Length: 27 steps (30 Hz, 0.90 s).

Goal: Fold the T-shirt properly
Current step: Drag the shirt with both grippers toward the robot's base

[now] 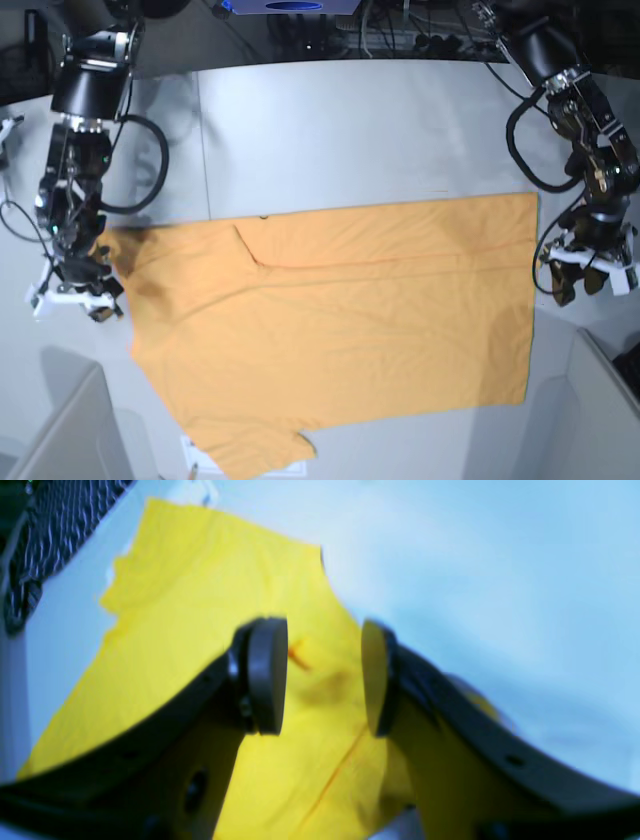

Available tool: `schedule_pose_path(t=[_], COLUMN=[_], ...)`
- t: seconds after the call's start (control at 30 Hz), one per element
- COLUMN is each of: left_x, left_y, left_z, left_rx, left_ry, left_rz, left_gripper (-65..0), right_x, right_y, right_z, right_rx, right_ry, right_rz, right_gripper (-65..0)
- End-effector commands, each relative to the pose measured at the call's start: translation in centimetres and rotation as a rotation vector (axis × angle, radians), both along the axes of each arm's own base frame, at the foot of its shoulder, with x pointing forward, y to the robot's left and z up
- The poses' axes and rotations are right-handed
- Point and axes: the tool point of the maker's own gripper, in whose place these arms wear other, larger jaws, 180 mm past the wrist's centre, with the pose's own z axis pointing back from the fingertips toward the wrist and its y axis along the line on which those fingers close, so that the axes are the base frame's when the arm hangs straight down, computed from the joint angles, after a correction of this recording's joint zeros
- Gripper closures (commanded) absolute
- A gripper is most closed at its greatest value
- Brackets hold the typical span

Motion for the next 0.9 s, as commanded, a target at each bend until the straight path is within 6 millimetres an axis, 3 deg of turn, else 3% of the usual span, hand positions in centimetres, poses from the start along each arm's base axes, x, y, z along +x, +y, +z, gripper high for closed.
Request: schedule_pose_path(t=[0.0, 0.1, 0.23, 0.33, 0.43, 0.53, 0.63, 0.87], left_x=[-0.6, -4.1, -7.6, -9.0, -10.2, -9.9, -9.1, -7.0], left_y=[0.7, 1.1, 0.7, 0.9, 1.2, 1.4, 1.3, 0.9], left_z=[1.5, -0.2, -3.4, -6.2, -9.8, -11.3, -12.2, -12.9], left_rx=[0.004, -0.090, -0.211, -0.271, -0.360, -0.427, -0.459, -0.521], left_ry=[-0.054, -0.048, 0.008, 0.067, 0.131, 0.134, 0.138, 0.121], left_rz=[0.024, 0.062, 0.066, 0.092, 0.139, 0.161, 0.168, 0.175], left_gripper=[-33.4, -33.1, -32.9, -32.9, -32.9, -32.9, -32.9, -32.9], right_x=[0.3, -2.5, -6.1, -8.7, -11.0, -12.0, -11.5, -9.7], right_y=[-0.3, -0.2, 0.8, 2.3, 3.4, 4.4, 4.6, 2.6], right_z=[2.6, 2.7, 1.0, -1.1, -3.4, -5.3, -6.6, -7.8], right_rx=[-0.030, -0.038, 0.006, 0.076, 0.144, 0.184, 0.204, 0.245], right_ry=[-0.077, -0.067, -0.023, 0.018, 0.070, 0.113, 0.141, 0.132], right_rz=[-0.003, -0.041, -0.086, -0.124, -0.171, -0.186, -0.194, -0.255], right_gripper=[-23.6, -23.6, -24.9, -33.2, -36.0, -36.0, -36.2, -36.2])
